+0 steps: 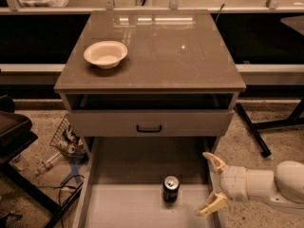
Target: Pick pepsi can from middle drawer and place on counter
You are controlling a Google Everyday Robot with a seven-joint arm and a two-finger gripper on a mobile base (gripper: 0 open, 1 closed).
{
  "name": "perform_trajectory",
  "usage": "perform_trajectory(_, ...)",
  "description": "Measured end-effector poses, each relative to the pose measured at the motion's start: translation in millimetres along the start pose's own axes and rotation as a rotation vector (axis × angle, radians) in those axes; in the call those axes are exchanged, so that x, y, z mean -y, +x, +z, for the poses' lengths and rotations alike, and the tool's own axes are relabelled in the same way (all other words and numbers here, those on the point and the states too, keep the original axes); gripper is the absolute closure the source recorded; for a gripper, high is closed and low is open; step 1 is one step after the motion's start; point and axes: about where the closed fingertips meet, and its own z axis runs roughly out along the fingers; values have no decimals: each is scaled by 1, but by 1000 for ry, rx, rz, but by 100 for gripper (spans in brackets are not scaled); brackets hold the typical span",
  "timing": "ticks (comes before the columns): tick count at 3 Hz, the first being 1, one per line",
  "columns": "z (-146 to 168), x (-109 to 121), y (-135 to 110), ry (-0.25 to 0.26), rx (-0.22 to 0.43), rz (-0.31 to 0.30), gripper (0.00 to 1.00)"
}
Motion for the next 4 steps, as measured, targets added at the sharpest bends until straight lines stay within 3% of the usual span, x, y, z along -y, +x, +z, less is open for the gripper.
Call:
perform_trajectory(1,34,-8,22,-32,22,-21,0)
perform_trajectory(3,42,-10,30,-43,54,-2,0)
perform_trajectory(4,72,-7,49,-50,48,6,0)
